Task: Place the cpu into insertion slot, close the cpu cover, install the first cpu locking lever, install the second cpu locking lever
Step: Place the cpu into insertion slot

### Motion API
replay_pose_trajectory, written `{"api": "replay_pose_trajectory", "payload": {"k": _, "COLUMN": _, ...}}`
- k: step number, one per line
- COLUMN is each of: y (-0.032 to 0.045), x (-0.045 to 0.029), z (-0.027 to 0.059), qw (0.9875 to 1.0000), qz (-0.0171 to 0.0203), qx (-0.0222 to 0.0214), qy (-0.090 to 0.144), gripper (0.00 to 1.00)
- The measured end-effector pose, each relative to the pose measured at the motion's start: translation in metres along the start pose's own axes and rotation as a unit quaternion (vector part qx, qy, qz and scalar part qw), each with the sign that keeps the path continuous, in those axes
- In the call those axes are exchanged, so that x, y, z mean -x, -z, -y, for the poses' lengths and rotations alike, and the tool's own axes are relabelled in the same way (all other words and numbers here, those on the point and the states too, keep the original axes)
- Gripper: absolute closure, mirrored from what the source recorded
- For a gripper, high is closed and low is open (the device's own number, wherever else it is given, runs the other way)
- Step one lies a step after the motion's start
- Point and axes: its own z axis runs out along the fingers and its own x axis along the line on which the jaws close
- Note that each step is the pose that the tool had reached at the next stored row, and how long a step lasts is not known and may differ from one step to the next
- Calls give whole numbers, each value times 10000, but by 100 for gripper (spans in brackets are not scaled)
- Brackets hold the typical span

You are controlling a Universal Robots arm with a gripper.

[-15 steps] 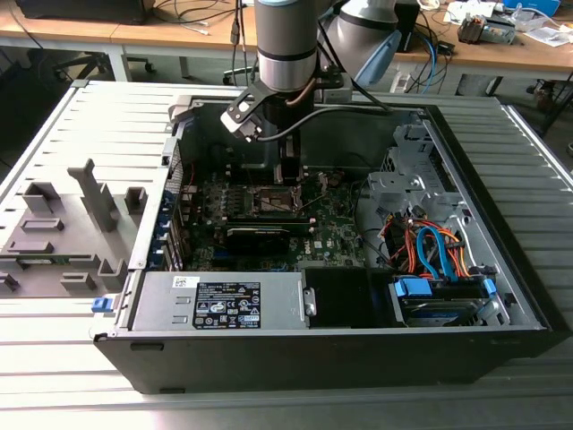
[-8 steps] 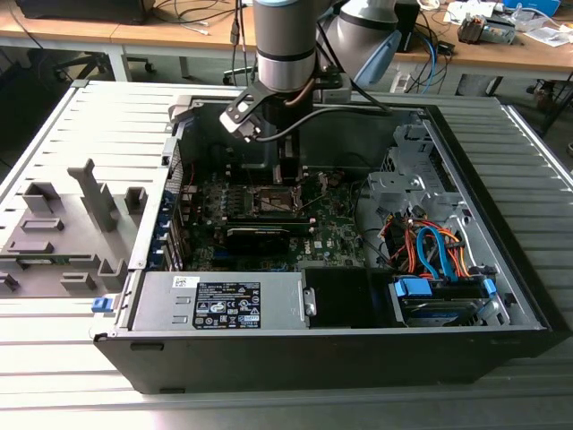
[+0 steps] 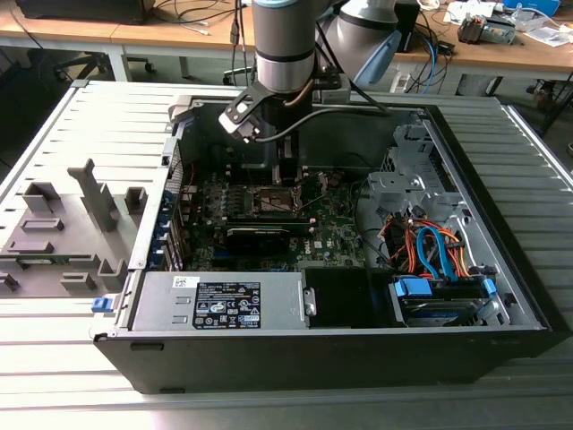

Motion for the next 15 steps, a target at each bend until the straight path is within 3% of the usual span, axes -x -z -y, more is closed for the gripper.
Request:
{"api": "replay_pose_trajectory", "payload": {"k": 9, "y": -36, "x": 14, "z": 18, "qw": 10000, "qz": 1, "qx": -1, "qy": 1, "gripper": 46}}
{"api": "replay_pose_trajectory", "payload": {"k": 11, "y": -117, "x": 16, "z": 29, "qw": 10000, "qz": 1, "qx": 0, "qy": 1, "gripper": 46}}
{"api": "replay_pose_trajectory", "payload": {"k": 15, "y": -123, "x": 16, "z": 29, "qw": 10000, "qz": 1, "qx": 0, "qy": 1, "gripper": 46}}
